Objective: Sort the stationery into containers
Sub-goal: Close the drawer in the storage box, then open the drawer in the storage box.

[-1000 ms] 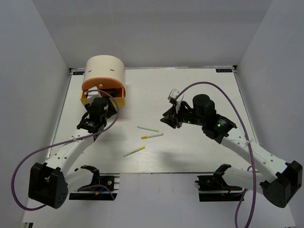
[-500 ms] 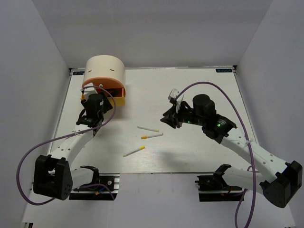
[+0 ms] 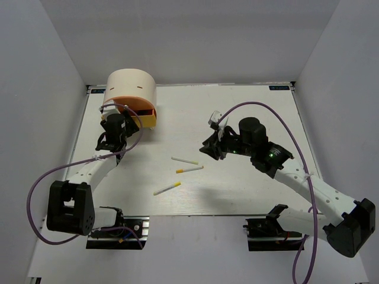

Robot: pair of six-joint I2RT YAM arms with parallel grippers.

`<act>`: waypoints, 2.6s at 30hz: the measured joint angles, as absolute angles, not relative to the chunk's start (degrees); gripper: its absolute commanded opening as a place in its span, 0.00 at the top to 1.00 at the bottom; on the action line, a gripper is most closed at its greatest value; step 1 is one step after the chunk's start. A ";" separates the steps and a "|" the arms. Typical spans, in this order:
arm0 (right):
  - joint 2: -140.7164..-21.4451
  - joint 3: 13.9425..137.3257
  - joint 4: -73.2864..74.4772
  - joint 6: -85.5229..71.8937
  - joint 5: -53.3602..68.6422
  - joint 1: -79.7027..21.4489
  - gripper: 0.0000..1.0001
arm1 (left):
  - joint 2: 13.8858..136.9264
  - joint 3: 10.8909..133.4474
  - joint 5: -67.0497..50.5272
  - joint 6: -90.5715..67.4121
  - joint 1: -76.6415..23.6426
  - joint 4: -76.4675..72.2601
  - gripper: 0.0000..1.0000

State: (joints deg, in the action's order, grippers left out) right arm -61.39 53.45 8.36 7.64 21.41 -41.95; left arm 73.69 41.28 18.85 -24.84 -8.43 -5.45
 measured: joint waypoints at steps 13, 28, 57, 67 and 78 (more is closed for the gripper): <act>-63.29 53.43 7.51 7.66 21.39 -41.95 0.62 | 78.08 41.10 14.50 -27.42 -5.45 -13.28 0.25; -63.75 53.41 7.31 7.68 21.37 -41.95 0.62 | 81.67 40.07 12.38 -30.48 -4.05 -19.09 0.26; -63.96 52.66 7.09 7.70 21.34 -42.00 0.62 | 78.02 26.26 6.44 -36.10 -1.93 -30.39 0.32; -64.23 52.62 7.09 7.95 21.56 -42.00 0.62 | 90.52 23.27 -2.09 -43.00 1.72 -43.64 0.41; -65.08 52.60 7.09 8.25 21.85 -42.00 0.62 | 99.92 21.26 -7.35 -49.93 4.80 -61.49 0.41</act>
